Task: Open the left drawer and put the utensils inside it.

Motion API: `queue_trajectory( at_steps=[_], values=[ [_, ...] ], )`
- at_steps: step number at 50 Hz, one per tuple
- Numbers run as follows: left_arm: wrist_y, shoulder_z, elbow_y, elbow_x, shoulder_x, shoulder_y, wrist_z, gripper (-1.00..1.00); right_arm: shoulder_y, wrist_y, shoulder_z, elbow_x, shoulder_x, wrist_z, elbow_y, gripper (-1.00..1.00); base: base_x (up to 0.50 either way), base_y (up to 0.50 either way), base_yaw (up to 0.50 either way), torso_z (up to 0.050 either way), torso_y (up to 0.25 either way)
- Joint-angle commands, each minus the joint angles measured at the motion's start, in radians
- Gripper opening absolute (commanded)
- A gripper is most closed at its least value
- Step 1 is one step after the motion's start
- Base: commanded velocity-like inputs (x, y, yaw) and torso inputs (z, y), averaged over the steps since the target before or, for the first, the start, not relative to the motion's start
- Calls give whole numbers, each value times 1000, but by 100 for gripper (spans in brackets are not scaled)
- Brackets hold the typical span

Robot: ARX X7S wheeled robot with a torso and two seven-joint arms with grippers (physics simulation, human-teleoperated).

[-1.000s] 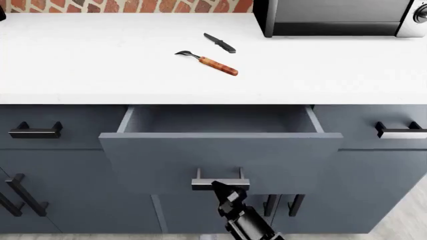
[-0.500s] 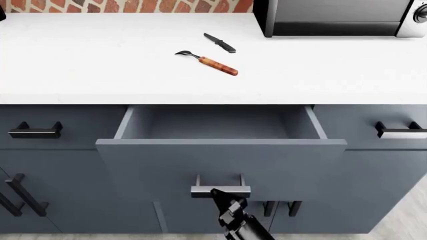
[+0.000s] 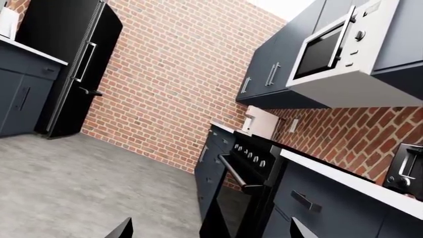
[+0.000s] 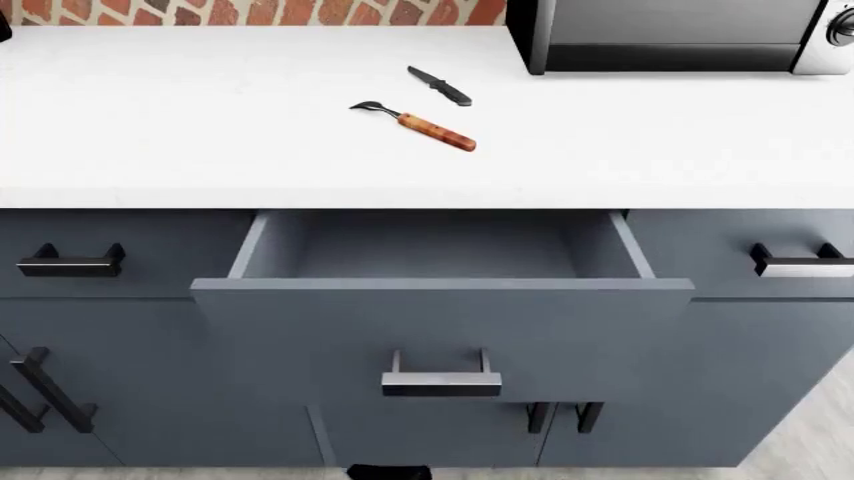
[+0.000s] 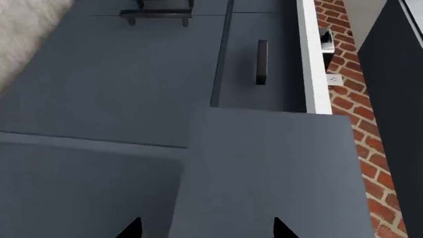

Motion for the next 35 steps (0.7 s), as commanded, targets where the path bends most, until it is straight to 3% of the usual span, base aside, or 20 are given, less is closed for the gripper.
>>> queue_trajectory(
  at_steps=[1,13,17,24,35],
  values=[
    [-2,1,5,4,1,1,-1,100,-17,-14,-10,-1,-8,6,-10,100,0,0,0,0,0],
    [11,-2,9,20,3,3,-6,100,-18,-49,-1,6,-2,49,-9,100,0,0,0,0,0],
    [14,0,2,14,1,1,-4,100,-32,-116,30,16,10,198,-4,100,0,0,0,0,0],
    [14,2,13,13,1,3,-2,100,-23,-101,90,-52,44,267,-266,100,0,0,0,0,0],
    [12,4,20,17,2,3,-2,100,6,-276,216,44,73,570,-404,100,0,0,0,0,0]
  ],
)
